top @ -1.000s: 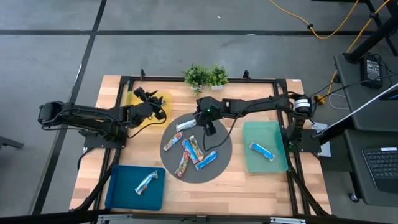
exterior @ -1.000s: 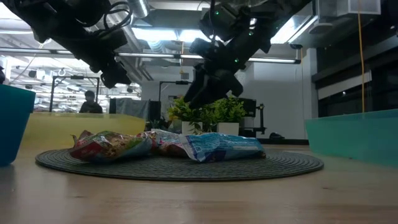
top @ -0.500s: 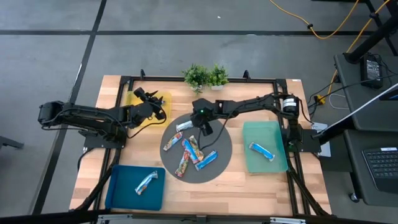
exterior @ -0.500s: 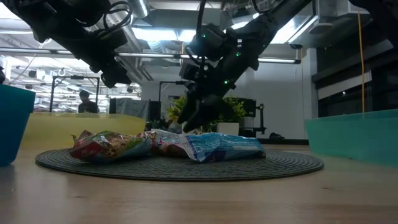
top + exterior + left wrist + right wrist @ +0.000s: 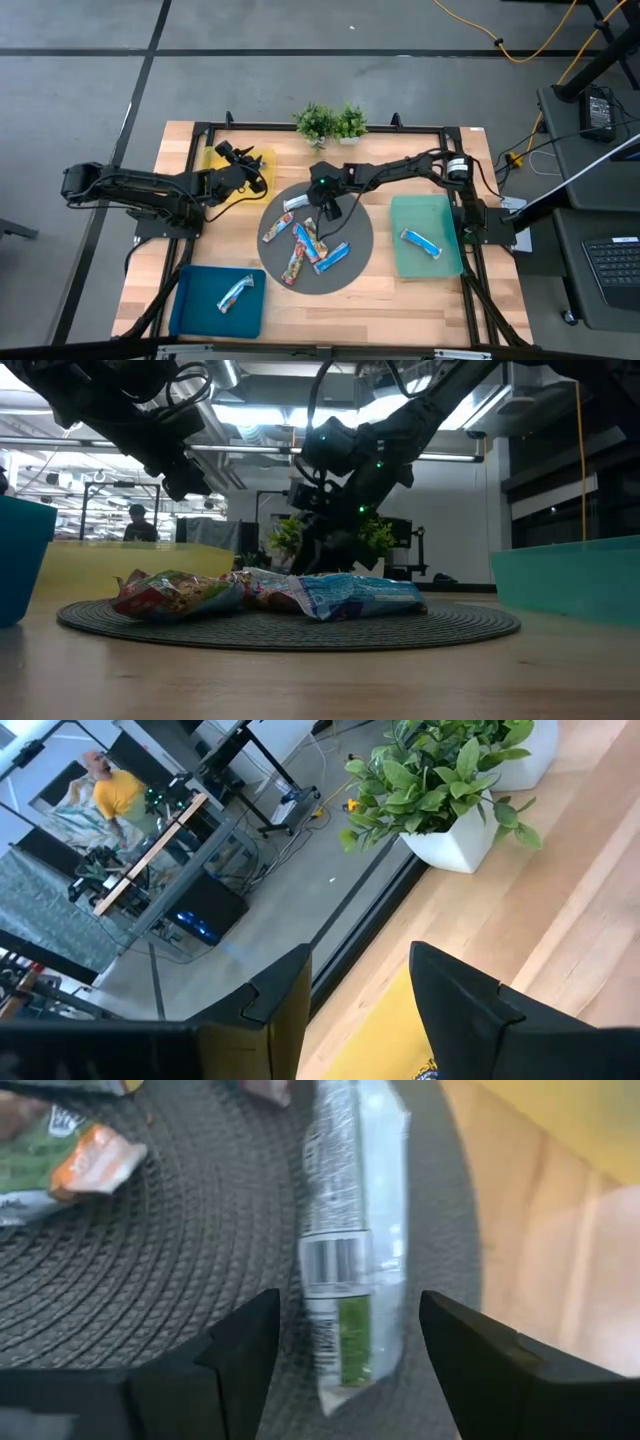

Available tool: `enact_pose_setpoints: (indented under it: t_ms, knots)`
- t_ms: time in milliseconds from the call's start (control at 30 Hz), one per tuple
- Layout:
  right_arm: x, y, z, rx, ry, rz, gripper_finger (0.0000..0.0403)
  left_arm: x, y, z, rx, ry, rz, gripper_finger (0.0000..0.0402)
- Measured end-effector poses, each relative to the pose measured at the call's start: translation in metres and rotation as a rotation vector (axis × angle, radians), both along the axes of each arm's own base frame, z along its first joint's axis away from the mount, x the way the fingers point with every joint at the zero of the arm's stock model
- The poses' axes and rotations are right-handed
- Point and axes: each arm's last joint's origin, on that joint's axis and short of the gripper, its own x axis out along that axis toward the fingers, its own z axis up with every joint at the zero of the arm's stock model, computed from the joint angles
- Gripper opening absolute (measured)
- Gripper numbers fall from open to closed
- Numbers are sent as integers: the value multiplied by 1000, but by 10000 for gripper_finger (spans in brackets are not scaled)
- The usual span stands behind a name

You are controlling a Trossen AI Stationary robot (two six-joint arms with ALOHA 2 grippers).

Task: Pick and place Granola Bars by type
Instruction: Put the yellow granola bar into the blue bin

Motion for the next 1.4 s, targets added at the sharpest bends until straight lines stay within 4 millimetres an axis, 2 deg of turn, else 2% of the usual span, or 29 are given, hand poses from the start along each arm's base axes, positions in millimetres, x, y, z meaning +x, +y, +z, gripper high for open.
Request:
enact_pose_setpoints:
  t_ms: [167,300,667,767,867,967,1067,1167,1400]
  knots:
    - [0,0,-1,1,3,0,242,0,0,0,0,0,0,160]
    - [0,0,-1,1,3,-1,217,0,0,0,0,0,0,160]
    - [0,-1,-1,3,3,-4,59,0,0,0,0,0,0,155]
    - [0,-2,-1,-1,-2,-9,27,0,0,0,-1,0,-2,155]
    - [0,-4,-1,-28,-3,-33,19,0,0,0,-1,0,-2,155]
    - [0,-6,1,-69,0,-66,29,0,0,0,-2,0,-3,155]
    - [-2,-6,11,-86,-10,-80,35,0,0,0,-2,1,-3,154]
    - [-4,-5,26,-73,-48,-102,25,0,0,0,-2,1,-3,155]
    - [-13,-3,74,64,-188,-215,15,0,0,0,-3,-1,-4,153]
